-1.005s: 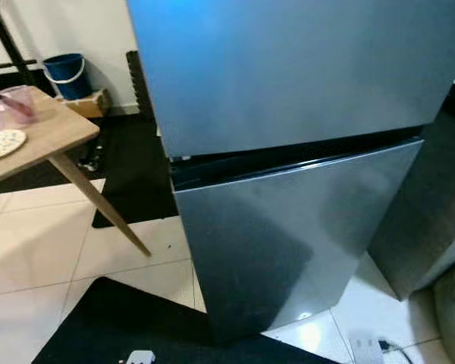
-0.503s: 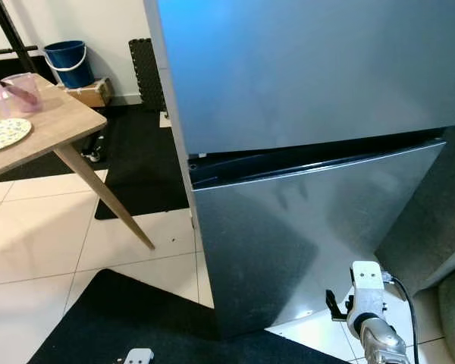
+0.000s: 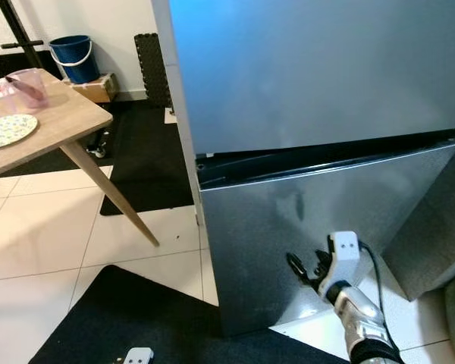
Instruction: Restocking fridge
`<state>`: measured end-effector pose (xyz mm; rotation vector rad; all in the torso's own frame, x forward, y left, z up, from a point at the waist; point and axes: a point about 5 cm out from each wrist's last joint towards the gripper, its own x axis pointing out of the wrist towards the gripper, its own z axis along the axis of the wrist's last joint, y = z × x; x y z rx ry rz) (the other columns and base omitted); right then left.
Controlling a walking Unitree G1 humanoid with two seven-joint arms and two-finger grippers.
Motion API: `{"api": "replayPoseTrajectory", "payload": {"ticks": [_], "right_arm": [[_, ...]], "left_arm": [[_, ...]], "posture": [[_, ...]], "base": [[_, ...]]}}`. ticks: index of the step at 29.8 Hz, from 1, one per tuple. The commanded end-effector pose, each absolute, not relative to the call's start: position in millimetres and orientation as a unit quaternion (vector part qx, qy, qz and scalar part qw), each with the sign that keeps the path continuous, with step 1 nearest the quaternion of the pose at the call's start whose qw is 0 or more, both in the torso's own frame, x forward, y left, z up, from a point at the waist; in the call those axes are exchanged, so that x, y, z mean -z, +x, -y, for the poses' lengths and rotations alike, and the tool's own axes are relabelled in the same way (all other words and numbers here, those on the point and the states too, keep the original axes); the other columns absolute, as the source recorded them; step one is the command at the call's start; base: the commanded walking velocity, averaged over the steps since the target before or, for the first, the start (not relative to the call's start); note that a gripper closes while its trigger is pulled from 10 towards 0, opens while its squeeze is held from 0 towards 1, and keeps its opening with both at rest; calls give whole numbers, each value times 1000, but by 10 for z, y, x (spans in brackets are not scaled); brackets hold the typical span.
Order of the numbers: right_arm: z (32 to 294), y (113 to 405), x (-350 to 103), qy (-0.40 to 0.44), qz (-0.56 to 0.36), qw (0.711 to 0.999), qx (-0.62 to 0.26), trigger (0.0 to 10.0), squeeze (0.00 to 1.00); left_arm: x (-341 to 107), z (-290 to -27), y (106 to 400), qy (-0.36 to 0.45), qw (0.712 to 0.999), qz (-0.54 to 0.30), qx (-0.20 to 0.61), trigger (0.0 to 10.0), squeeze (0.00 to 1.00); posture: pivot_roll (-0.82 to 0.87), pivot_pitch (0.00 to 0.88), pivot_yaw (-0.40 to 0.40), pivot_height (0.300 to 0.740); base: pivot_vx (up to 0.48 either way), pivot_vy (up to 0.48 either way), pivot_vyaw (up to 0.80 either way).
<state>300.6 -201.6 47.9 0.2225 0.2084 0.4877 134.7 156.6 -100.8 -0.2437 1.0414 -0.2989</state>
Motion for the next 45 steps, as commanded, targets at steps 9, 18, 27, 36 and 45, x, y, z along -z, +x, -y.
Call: {"api": "replayPoseTrajectory", "payload": {"ticks": [9,18,27,36,45], "right_arm": [[1781,3064,-673,115,-72,932,-337,0,0],[1699,3180,-842,90,-58,931,-348,0,0],[1699,3308,-990,63,-35,947,-313,0,0],[1731,3411,-1104,44,-25,958,-283,10000,0],[1698,3461,-1163,36,-15,962,-272,10000,0]], "left_arm": [[1049,-1560,1229,-120,838,-513,142,10000,0],[1050,-1558,1227,-122,838,-513,140,10000,0],[1055,-1547,1212,-122,837,-515,142,10000,0],[1056,-1536,1210,-122,836,-515,143,10000,0],[1060,-1540,1196,-122,835,-517,142,10000,0]], "posture": [[-157,55,25,740],[-152,53,22,740],[-152,53,22,740],[-160,58,22,740],[-155,59,21,740]], "base": [[0,0,0],[0,0,0],[0,0,0],[0,0,0],[0,0,0]]}}
